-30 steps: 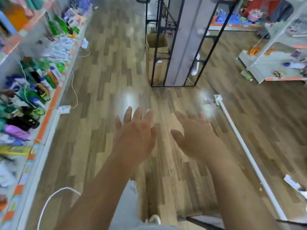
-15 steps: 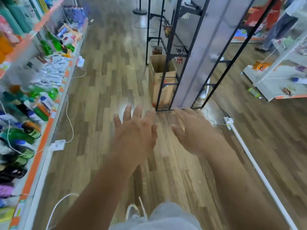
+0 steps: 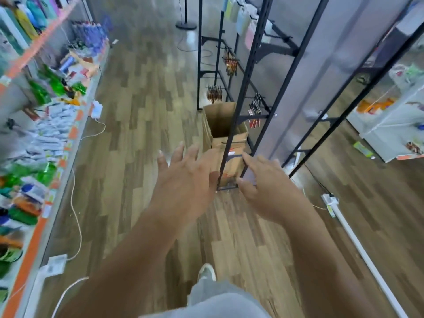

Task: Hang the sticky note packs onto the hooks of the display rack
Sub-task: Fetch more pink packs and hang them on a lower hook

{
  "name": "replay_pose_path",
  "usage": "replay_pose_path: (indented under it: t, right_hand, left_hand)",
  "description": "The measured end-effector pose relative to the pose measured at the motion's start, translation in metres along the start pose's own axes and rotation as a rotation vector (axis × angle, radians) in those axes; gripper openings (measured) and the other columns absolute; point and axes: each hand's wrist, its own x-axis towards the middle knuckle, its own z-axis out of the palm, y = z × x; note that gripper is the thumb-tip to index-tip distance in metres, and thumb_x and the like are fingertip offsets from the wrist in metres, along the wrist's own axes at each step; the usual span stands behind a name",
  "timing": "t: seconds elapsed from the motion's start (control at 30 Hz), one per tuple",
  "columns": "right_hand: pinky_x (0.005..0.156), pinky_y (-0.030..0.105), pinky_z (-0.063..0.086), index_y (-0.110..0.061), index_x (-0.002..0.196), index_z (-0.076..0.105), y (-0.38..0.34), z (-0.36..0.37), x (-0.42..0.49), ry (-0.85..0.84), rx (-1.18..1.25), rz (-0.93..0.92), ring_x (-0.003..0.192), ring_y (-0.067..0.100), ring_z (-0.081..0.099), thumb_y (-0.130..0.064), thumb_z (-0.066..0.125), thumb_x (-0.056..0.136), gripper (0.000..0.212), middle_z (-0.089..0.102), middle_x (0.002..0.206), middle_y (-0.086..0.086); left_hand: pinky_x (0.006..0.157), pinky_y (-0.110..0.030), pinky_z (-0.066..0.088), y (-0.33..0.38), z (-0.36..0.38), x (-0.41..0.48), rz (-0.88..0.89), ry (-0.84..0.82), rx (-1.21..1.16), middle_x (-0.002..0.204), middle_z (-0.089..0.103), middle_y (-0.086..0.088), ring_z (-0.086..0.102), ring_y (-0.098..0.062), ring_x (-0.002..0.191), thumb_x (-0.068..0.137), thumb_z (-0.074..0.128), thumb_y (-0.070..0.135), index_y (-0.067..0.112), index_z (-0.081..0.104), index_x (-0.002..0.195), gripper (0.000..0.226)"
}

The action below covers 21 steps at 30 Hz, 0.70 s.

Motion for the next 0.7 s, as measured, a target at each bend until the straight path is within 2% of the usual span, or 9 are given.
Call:
replay_pose_path:
  t: [0.17,0.33,0.57,0.7]
  right_hand:
    - [0.118,0.052,0.01,-0.031,0.152,0.013,-0.018,-0.041,0.109,-0.011,0.023,0.002,0.148,0.028,-0.001,-0.037,0.039,0.1,0.058,0.011,0.16,-0.001]
    - [0.118,0.05,0.014,-0.03,0.152,0.015,-0.036,-0.056,0.215,0.008,0.016,0.019,0.148,0.026,0.004,-0.035,0.039,0.1,0.057,0.013,0.16,-0.001]
    - [0.116,0.052,0.016,-0.027,0.152,0.017,-0.085,-0.071,0.368,0.076,0.039,0.135,0.147,0.028,0.005,-0.037,0.041,0.099,0.059,0.014,0.159,0.004]
    - [0.118,0.051,0.012,-0.028,0.152,0.015,-0.104,-0.089,0.435,0.124,0.062,0.245,0.148,0.028,0.001,-0.038,0.041,0.099,0.059,0.014,0.159,0.002]
  left_hand:
    - [0.117,-0.055,0.011,-0.027,-0.02,0.111,-0.021,0.037,-0.021,0.159,0.024,0.0,0.012,-0.027,0.15,0.102,0.032,0.042,0.033,0.025,0.151,0.051]
    - [0.118,-0.055,0.009,-0.069,-0.023,0.22,-0.025,-0.01,-0.041,0.16,0.023,0.002,0.01,-0.027,0.151,0.102,0.03,0.042,0.033,0.023,0.151,0.051]
    - [0.118,-0.055,0.011,-0.142,-0.037,0.382,0.114,-0.073,0.041,0.159,0.021,0.002,0.009,-0.028,0.15,0.103,0.026,0.043,0.032,0.018,0.152,0.051]
    - [0.118,-0.055,0.009,-0.164,-0.048,0.469,0.22,-0.118,0.041,0.16,0.021,0.0,0.007,-0.028,0.151,0.103,0.03,0.043,0.032,0.02,0.151,0.051]
